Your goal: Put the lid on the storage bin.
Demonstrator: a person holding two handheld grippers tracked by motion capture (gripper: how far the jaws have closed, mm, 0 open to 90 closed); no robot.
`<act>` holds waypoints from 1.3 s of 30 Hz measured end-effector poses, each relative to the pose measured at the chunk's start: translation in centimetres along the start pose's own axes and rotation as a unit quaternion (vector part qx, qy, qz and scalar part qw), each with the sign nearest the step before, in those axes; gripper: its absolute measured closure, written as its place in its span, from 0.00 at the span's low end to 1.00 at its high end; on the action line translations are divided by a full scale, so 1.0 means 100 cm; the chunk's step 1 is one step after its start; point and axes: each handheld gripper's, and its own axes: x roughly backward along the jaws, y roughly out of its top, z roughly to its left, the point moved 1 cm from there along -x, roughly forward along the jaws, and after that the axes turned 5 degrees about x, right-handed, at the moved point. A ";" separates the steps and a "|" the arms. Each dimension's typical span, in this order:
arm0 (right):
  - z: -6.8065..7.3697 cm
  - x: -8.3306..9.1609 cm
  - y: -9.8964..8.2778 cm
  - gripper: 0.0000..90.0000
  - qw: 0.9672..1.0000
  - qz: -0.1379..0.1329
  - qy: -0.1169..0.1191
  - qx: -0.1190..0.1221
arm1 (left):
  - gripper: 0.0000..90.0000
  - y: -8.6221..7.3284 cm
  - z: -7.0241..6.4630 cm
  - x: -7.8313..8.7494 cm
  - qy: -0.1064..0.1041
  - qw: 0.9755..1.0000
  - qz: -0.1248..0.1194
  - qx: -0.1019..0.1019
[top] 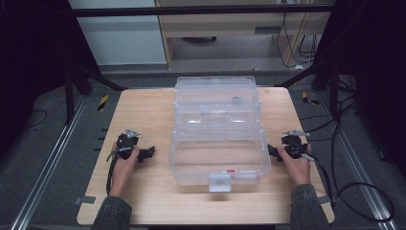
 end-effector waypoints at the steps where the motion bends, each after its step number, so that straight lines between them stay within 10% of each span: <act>1: 0.000 0.000 0.000 0.02 1.000 0.000 0.000 0.000 | 0.01 0.000 0.000 0.000 0.000 1.000 0.000 0.000; 16: -0.010 0.014 0.006 0.15 0.999 -0.038 -0.012 0.023 | 0.10 0.003 0.001 0.031 -0.016 1.000 -0.013 -0.022; 23: -0.002 0.052 0.021 0.16 0.995 -0.062 -0.016 0.080 | 0.07 0.018 -0.016 0.059 -0.060 0.996 -0.053 -0.037; 27: 0.006 0.093 0.033 0.18 0.986 -0.083 -0.028 0.143 | 0.05 0.038 -0.032 0.097 -0.070 0.991 -0.075 -0.087; 31: 0.008 0.120 0.046 0.21 0.977 -0.049 -0.015 0.205 | 0.05 0.053 -0.039 0.121 -0.066 0.987 -0.088 -0.119; 32: 0.009 0.136 0.059 0.22 0.970 -0.038 -0.018 0.240 | 0.05 0.057 -0.040 0.126 -0.071 0.986 -0.089 -0.125; 39: 0.026 0.181 0.103 0.26 0.951 -0.037 -0.006 0.307 | 0.06 0.065 -0.072 0.129 -0.110 0.976 -0.058 -0.178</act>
